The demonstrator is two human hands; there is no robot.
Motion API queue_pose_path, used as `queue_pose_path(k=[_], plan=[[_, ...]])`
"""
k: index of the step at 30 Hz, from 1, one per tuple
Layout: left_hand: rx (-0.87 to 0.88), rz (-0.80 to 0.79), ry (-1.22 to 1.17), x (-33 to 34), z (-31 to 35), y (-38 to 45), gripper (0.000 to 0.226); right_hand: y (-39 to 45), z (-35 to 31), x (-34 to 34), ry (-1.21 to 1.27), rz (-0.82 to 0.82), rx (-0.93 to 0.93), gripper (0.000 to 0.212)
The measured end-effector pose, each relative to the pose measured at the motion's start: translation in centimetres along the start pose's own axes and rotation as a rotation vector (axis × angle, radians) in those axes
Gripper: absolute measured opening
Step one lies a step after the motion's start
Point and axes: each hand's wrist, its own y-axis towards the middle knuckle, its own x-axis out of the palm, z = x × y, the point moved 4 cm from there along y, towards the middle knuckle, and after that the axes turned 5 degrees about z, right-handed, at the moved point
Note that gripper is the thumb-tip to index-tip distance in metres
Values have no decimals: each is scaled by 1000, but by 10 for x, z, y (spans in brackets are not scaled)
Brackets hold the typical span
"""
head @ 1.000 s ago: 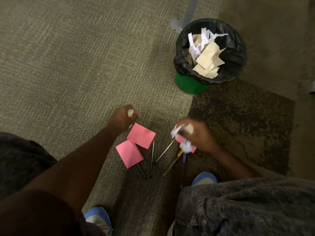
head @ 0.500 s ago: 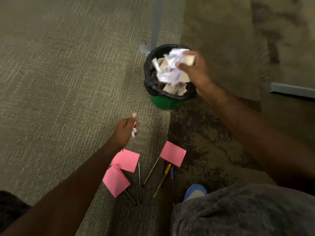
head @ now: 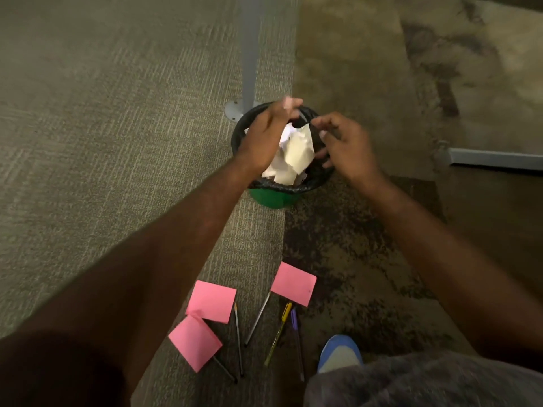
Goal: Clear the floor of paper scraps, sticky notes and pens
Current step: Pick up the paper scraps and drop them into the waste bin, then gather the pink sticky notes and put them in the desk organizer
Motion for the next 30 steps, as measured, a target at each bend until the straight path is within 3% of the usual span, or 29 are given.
queue_pose_path(k=[4, 10, 13, 16, 19, 23, 24, 26, 27, 29, 30], plan=[[175, -59, 292, -13, -22, -7, 47, -19, 3, -14, 69, 78, -14, 32], [425, 339, 451, -71, -68, -69, 28, -54, 30, -22, 110, 220, -54, 24], [342, 336, 534, -90, -109, -113, 29, -70, 44, -17, 108, 246, -116, 27], [206, 119, 718, -99, -150, -149, 27, -84, 58, -10, 81, 234, -168, 27], [49, -295, 889, -94, -181, -176, 30, -106, 78, 8, 23, 108, -183, 24], [77, -717, 1166, -76, -199, -203, 54, -148, 123, 46, -319, -320, -32, 20], [85, -782, 1272, -71, -202, -207, 61, -160, 135, 57, -446, -476, 52, 30], [79, -857, 1455, -61, -204, -215, 71, -185, 152, 78, -730, -707, 100, 72], [93, -848, 1510, -55, -202, -218, 67, -195, 155, 86, -867, -737, 57, 88], [159, -767, 1542, -47, -197, -224, 48, -209, 153, 98, -1021, -693, -62, 100], [175, -729, 1541, -45, -198, -226, 48, -212, 153, 103, -1034, -663, -78, 101]])
